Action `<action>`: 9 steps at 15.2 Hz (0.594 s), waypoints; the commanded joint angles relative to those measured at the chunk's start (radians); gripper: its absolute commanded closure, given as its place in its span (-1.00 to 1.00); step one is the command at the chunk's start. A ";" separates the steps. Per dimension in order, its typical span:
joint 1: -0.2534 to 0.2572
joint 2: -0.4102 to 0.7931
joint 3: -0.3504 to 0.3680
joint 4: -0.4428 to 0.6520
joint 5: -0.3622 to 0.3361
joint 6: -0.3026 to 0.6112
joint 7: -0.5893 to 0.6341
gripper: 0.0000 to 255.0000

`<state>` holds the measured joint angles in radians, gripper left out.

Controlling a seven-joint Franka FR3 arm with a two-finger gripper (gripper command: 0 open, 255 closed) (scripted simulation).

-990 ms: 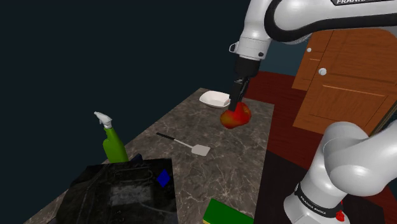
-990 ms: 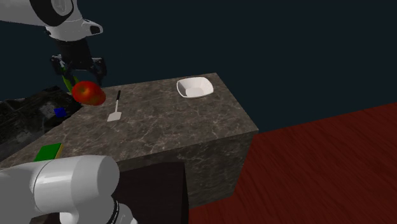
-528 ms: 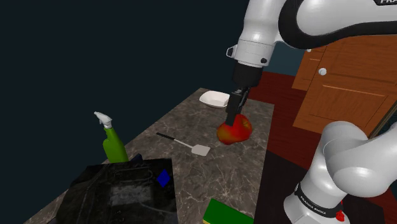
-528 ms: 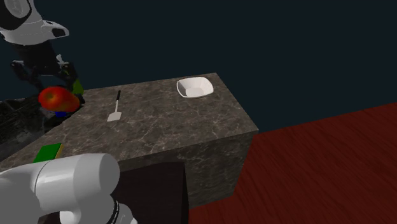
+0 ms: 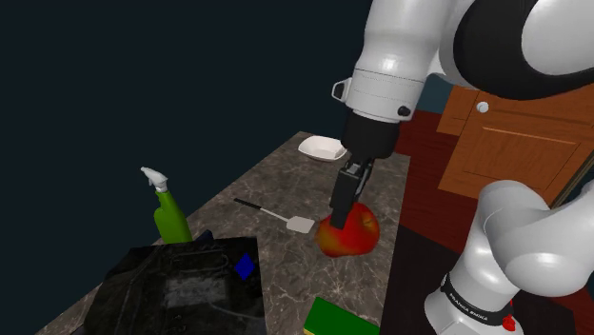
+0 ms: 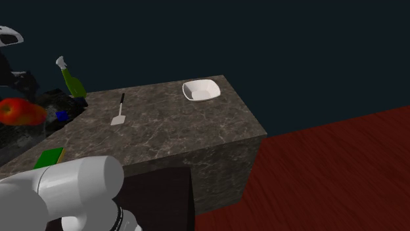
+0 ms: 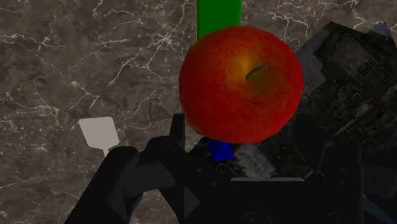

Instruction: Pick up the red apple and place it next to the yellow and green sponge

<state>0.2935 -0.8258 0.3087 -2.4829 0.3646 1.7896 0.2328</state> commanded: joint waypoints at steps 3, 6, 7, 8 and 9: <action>0.029 0.028 0.099 0.031 0.053 0.026 0.099 1.00; 0.042 0.063 0.173 0.072 0.083 0.044 0.172 1.00; 0.044 0.076 0.198 0.087 0.091 0.051 0.196 1.00; 0.046 0.091 0.224 0.104 0.098 0.057 0.220 1.00; 0.046 0.107 0.250 0.122 0.104 0.064 0.245 1.00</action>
<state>0.3391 -0.7376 0.5295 -2.3845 0.4615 1.8482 0.4481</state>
